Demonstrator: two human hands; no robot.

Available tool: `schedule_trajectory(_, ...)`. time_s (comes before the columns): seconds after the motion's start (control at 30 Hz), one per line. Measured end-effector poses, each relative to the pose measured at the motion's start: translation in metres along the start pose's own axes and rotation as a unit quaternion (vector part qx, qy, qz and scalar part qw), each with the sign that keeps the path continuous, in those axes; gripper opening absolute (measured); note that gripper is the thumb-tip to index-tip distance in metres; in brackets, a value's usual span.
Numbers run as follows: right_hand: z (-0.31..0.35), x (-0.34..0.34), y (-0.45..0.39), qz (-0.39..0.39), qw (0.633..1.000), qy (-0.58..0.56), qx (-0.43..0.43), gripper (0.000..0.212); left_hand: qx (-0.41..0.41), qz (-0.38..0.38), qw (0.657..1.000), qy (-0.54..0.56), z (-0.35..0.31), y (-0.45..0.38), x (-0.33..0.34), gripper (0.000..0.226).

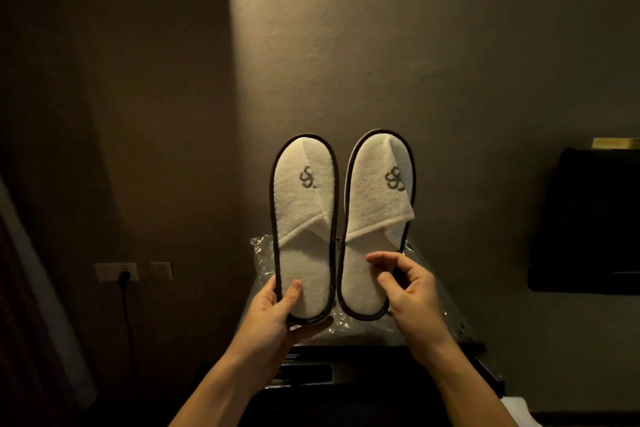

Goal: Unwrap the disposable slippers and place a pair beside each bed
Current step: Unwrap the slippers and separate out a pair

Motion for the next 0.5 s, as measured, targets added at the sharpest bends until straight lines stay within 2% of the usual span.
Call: schedule_trajectory(0.5, 0.003, 0.005, 0.02, -0.012, 0.999, 0.034, 0.007, 0.032, 0.015, 0.019, 1.0, -0.009, 0.004, 0.014, -0.01, 0.028)
Point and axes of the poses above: each hand's wrist, its own y-axis away from the middle knuckle, its own x-axis out of the palm, z = x × y, the point moved 9 cm from there along -y, towards the middle knuckle, and after that the axes turned 7 degrees about -x, right-handed, at the moved point
